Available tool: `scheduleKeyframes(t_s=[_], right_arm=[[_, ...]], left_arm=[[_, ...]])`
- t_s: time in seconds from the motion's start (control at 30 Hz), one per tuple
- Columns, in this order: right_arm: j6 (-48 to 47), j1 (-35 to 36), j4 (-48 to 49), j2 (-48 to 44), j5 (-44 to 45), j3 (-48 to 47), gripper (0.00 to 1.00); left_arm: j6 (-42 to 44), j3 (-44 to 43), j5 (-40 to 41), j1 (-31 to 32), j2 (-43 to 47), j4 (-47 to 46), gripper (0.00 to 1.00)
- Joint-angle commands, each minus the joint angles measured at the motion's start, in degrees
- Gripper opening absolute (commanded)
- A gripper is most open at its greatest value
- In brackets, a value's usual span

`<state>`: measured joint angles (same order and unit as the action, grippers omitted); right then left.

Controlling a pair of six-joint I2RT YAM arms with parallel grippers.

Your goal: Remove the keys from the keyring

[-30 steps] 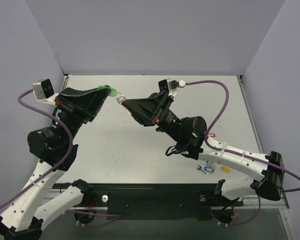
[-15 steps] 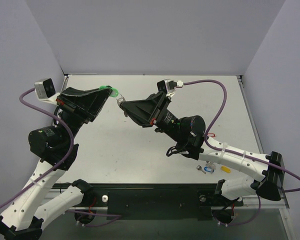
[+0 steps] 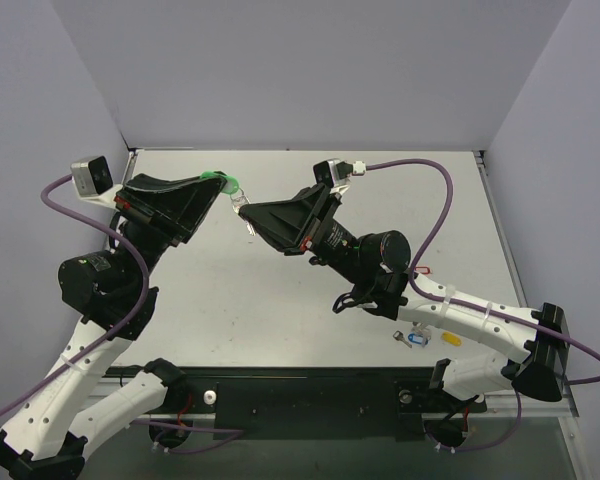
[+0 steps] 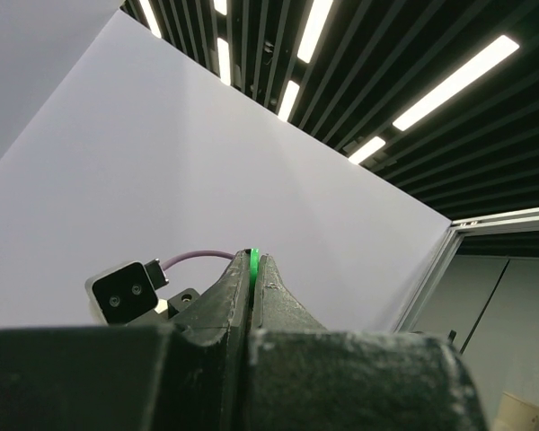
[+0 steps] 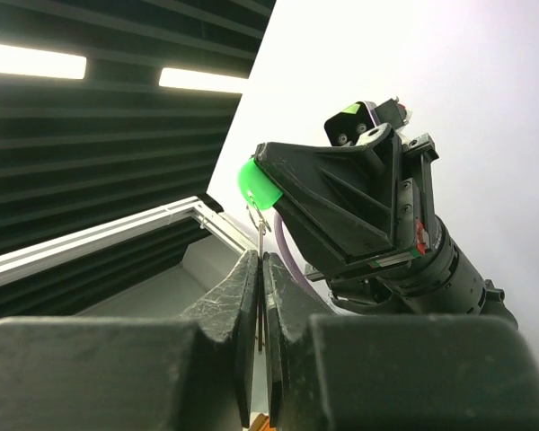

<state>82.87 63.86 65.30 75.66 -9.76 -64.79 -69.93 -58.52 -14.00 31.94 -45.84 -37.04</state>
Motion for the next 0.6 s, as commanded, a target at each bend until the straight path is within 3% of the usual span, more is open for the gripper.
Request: scheduleKeyframes(t_s=[0.0,0.1,0.17,0.2,0.23,0.27,0.3,0.57], right_arm=[[-1.05,0.57,3.35,-1.65,-1.40,-2.00,0.00],[-1.83,0.48,-1.02,-2.44,-2.37,-2.00,0.00],[-3.41,0.31,-5.41,-3.67,-3.24,-2.00,0.00],[-4.98,0.22,-8.92,-4.46,-3.51,-2.00,0.00],[-5.87,0.30,-10.70,-5.16,-4.03,-2.00,0.00],[-7.01,0.31,-13.33,-6.04,-4.39,-2.35,0.00],[-7.80,0.31,-15.36,-6.48,-5.17,-2.88,0.00],[-24.06,0.22,-50.94,-14.13,-8.17,-9.46,0.00]], left_arm=[[1.29,-0.10,-1.56,0.22,0.75,-1.20,0.00],[3.30,0.16,-1.56,0.31,2.77,2.30,0.00],[5.06,0.07,-1.12,0.31,4.44,6.00,0.12],[5.76,0.07,-0.77,0.31,5.06,8.10,0.30],[7.34,0.07,-0.85,0.31,6.02,9.16,0.41],[8.14,-0.01,-0.94,0.31,6.64,11.96,0.61],[9.97,-0.45,-0.86,0.31,7.69,13.47,0.72],[21.49,-5.45,0.03,0.31,13.14,34.56,0.77]])
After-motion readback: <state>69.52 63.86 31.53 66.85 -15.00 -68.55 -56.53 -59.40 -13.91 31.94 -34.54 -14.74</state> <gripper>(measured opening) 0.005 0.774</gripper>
